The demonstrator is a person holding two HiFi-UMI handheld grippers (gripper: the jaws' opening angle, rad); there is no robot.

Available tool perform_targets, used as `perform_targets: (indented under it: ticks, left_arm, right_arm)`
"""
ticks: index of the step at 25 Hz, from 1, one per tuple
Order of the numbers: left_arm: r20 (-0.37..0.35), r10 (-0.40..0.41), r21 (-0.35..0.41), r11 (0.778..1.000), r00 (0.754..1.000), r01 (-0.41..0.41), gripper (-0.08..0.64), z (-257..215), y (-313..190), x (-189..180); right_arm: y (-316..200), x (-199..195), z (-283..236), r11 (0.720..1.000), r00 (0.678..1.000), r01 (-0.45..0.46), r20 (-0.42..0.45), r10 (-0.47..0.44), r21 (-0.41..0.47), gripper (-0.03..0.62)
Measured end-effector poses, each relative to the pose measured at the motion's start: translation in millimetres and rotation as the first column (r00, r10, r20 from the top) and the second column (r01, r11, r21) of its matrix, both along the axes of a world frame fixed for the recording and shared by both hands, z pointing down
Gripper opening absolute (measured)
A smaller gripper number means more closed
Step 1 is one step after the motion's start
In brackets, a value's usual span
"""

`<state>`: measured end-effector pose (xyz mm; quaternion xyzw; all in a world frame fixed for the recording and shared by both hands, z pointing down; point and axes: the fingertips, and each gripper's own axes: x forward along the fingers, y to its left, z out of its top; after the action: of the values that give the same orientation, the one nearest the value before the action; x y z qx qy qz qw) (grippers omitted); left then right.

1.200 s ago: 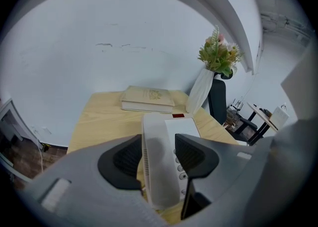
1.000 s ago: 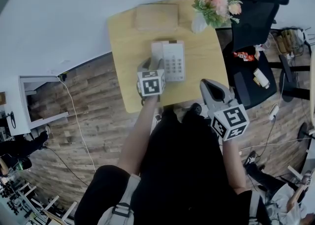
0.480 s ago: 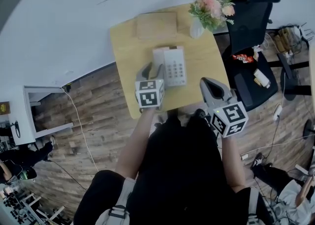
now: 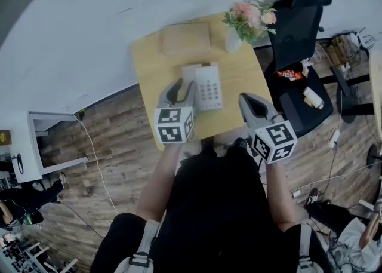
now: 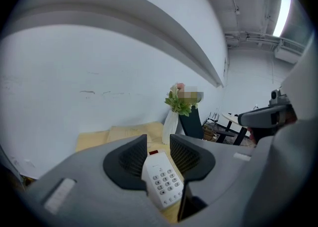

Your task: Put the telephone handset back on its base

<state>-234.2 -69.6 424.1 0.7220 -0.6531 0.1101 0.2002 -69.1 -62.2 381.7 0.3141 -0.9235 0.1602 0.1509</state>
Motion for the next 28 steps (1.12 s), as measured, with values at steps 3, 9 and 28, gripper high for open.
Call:
perform_targets:
  ticks: [3,9,28]
  left_arm:
    - [-0.007,0.02,0.033,0.999,1.0,-0.02,0.129,-16,2,5]
    - [-0.019,0.054,0.067,0.996,0.998,-0.052,0.1,-33,11,14]
    - [-0.043,0.117,0.102,0.988,0.992,-0.112,0.02,-45,25,31]
  right_arm:
    - [-3,-1,-5,1.0,1.0,-0.001,0.006,0.001,0.01,0.005]
    - [-4,-5,-12,1.0,1.0,0.0,0.013,0.0,0.031,0.005]
    - [0,-7,-18,0.999,1.0,-0.004,0.027,0.003,0.055,0.005]
